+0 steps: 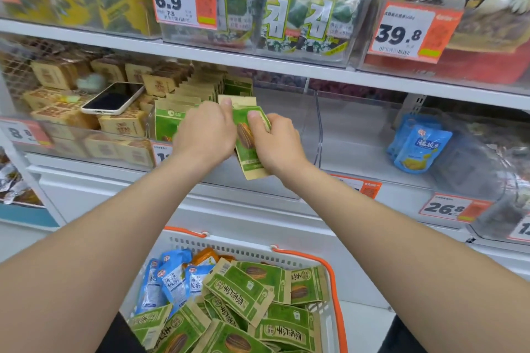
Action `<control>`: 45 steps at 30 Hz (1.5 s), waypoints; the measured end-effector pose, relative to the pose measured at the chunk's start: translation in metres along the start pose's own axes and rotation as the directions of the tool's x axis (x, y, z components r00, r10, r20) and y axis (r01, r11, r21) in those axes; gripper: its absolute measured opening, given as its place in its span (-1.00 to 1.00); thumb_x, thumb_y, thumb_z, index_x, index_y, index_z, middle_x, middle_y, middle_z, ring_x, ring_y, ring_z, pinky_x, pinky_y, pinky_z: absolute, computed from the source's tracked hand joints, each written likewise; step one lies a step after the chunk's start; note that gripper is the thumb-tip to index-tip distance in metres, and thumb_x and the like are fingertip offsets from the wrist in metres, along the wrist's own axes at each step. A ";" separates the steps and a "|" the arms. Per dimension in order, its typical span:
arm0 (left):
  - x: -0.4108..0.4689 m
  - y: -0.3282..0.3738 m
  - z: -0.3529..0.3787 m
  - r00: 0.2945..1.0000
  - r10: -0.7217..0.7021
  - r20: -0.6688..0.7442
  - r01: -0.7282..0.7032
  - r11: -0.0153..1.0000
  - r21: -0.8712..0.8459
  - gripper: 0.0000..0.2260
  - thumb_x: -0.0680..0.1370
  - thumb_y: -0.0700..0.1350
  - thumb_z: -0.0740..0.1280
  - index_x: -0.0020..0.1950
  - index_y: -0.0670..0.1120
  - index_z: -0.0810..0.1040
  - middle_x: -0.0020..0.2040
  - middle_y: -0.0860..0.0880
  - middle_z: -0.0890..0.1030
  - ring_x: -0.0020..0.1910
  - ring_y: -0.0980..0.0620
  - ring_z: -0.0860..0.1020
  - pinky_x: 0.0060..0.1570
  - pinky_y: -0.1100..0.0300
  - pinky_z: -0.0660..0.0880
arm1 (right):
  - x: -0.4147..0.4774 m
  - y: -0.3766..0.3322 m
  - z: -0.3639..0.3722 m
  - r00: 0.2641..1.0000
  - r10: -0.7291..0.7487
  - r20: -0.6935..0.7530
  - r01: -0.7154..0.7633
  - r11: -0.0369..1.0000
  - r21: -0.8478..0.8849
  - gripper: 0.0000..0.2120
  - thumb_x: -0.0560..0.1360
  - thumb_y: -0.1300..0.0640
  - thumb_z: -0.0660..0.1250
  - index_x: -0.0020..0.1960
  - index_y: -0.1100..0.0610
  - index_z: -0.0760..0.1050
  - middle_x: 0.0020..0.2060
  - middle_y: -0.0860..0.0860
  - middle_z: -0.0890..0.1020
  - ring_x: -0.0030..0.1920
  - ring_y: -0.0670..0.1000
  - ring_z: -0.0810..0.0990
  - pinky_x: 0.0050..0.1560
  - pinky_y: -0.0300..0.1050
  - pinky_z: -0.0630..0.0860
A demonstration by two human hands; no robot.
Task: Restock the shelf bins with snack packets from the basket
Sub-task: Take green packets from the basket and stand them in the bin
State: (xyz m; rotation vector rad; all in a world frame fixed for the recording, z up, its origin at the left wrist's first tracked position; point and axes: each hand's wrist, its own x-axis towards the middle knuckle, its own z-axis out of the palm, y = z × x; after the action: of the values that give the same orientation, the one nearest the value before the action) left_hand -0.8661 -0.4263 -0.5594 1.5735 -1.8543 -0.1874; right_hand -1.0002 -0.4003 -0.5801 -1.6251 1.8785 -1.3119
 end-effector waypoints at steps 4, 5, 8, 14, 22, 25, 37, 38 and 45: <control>0.017 -0.014 -0.009 0.988 0.076 -0.138 -0.059 0.990 0.126 -0.80 0.64 -0.03 0.23 0.13 -0.10 0.56 0.18 -0.22 0.56 0.19 -0.33 0.48 0.07 -0.12 0.42 | 0.036 0.004 0.016 0.989 0.138 -0.047 -0.129 0.978 0.163 -0.57 0.71 -0.12 0.16 0.35 0.22 0.39 0.24 0.16 0.59 0.25 0.20 0.55 0.26 0.12 0.50; 0.020 -0.018 -0.009 0.986 0.083 -0.142 -0.063 0.988 0.142 -0.82 0.58 -0.06 0.31 0.15 -0.07 0.53 0.22 -0.19 0.49 0.24 -0.31 0.42 0.17 -0.14 0.39 | 0.046 0.007 0.020 0.980 0.192 -0.051 -0.179 0.964 0.196 -0.55 0.71 -0.10 0.17 0.39 0.24 0.34 0.27 0.18 0.57 0.28 0.22 0.54 0.30 0.13 0.48; 0.027 -0.030 -0.004 0.988 0.076 -0.131 -0.053 0.984 0.172 -0.56 0.42 -0.03 0.49 0.22 -0.04 0.40 0.31 -0.14 0.34 0.31 -0.27 0.31 0.26 -0.17 0.29 | 0.074 0.016 0.029 0.959 0.277 -0.063 -0.252 0.933 0.258 -0.57 0.70 -0.08 0.21 0.36 0.25 0.36 0.25 0.21 0.57 0.26 0.24 0.56 0.23 0.05 0.50; 0.044 -0.050 0.011 0.998 0.044 -0.044 -0.029 0.952 0.305 -0.31 0.33 0.08 0.60 0.33 -0.04 0.36 0.42 -0.13 0.33 0.42 -0.30 0.26 0.38 -0.26 0.20 | 0.113 0.028 0.047 0.960 0.262 -0.097 -0.247 0.959 0.140 -0.50 0.72 0.03 0.15 0.59 0.10 0.09 0.46 0.11 0.43 0.31 0.15 0.47 0.31 0.02 0.44; 0.054 -0.060 0.029 0.977 0.116 -0.178 -0.060 0.954 0.294 -0.44 0.33 0.05 0.56 0.25 0.04 0.44 0.27 -0.06 0.48 0.31 -0.26 0.37 0.30 -0.22 0.28 | 0.158 0.028 0.077 0.969 0.217 -0.113 -0.232 0.963 -0.136 -0.56 0.66 0.13 0.25 0.50 0.11 0.24 0.37 0.23 0.49 0.30 0.24 0.53 0.11 0.02 0.56; 0.055 -0.062 0.035 0.964 0.129 -0.231 -0.055 0.952 0.300 -0.45 0.29 0.02 0.56 0.22 0.04 0.46 0.24 -0.09 0.44 0.24 -0.25 0.39 0.24 -0.19 0.32 | 0.168 0.019 0.085 0.960 0.250 -0.130 -0.270 0.948 -0.169 -0.38 0.64 0.16 0.27 0.63 0.01 0.11 0.48 0.21 0.38 0.31 0.21 0.52 0.01 -0.04 0.47; 0.055 -0.064 0.040 0.951 0.130 -0.282 -0.046 0.957 0.285 -0.44 0.25 0.00 0.58 0.19 0.05 0.48 0.23 -0.09 0.41 0.23 -0.21 0.38 0.25 -0.19 0.30 | 0.168 0.029 0.089 0.909 0.384 -0.165 -0.408 0.901 -0.150 -0.41 0.60 0.14 0.39 0.52 0.23 0.21 0.36 0.15 0.53 0.32 0.18 0.57 -0.01 -0.07 0.50; 0.054 -0.064 0.039 0.952 0.133 -0.277 -0.049 0.956 0.291 -0.44 0.25 0.01 0.58 0.19 0.05 0.48 0.24 -0.08 0.41 0.23 -0.22 0.38 0.26 -0.20 0.31 | 0.166 0.029 0.088 0.905 0.394 -0.159 -0.417 0.896 -0.151 -0.45 0.59 0.15 0.41 0.47 0.22 0.25 0.32 0.15 0.55 0.29 0.19 0.58 -0.04 -0.07 0.48; 0.043 -0.054 0.025 0.950 0.205 -0.236 -0.134 0.949 0.287 -0.45 0.29 0.00 0.58 0.21 0.04 0.47 0.32 -0.07 0.42 0.38 -0.21 0.34 0.39 -0.31 0.23 | 0.141 0.015 0.071 0.940 0.342 0.014 -0.325 0.904 -0.276 -0.76 0.54 0.22 0.35 0.19 0.21 0.50 0.07 0.13 0.61 0.12 0.16 0.64 -0.12 -0.13 0.48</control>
State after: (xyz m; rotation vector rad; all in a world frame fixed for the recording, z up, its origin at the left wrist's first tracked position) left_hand -0.8378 -0.4874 -0.5885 1.5154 -1.8465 0.3506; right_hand -0.9978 -0.5587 -0.5855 -1.3552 2.2528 -0.8844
